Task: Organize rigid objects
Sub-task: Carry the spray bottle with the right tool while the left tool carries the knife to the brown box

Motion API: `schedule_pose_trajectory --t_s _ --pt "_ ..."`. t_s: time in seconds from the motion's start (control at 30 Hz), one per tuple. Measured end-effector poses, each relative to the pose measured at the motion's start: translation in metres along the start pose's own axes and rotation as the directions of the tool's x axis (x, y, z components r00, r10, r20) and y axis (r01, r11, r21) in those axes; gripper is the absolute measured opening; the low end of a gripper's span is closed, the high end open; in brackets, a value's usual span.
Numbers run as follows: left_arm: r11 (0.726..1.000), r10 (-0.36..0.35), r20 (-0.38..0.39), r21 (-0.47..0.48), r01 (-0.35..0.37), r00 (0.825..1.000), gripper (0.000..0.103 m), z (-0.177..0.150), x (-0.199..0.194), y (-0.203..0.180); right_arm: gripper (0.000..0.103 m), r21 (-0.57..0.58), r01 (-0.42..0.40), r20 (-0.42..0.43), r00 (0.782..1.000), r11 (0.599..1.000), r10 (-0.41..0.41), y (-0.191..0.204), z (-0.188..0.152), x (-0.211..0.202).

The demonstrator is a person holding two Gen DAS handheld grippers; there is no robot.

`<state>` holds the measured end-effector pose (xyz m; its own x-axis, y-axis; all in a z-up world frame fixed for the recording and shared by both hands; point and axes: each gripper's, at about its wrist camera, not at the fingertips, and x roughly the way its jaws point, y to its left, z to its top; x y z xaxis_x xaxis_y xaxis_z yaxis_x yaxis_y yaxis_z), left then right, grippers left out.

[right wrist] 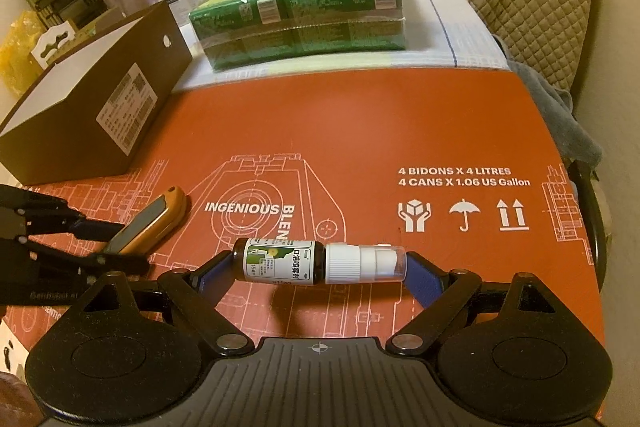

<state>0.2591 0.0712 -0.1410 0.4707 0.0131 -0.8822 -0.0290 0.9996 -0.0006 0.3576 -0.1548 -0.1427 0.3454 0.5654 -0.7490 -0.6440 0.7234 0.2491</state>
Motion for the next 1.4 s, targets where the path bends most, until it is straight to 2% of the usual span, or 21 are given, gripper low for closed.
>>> schedule_pose_trajectory --t_s 0.13,0.5,1.07,1.4 --pt "1.000 0.021 0.009 0.021 -0.021 1.000 0.031 0.000 -0.001 -0.006 0.086 -0.001 -0.002 -0.002 1.000 1.000 0.002 0.004 -0.001 -0.001" --pt "0.998 0.028 -0.005 -0.048 -0.028 1.000 0.030 0.003 -0.010 -0.001 0.086 -0.032 -0.001 0.019 1.000 0.999 0.002 0.021 0.002 -0.003" --pt "0.990 0.055 0.035 -0.131 -0.050 0.998 0.030 -0.007 -0.051 0.027 0.086 -0.070 -0.021 0.042 0.999 0.997 0.024 0.048 0.010 -0.001" --pt "0.984 0.073 0.088 -0.172 -0.057 0.993 0.030 -0.008 -0.081 0.040 0.086 -0.106 -0.050 0.067 0.996 0.993 0.058 0.068 0.020 -0.003"
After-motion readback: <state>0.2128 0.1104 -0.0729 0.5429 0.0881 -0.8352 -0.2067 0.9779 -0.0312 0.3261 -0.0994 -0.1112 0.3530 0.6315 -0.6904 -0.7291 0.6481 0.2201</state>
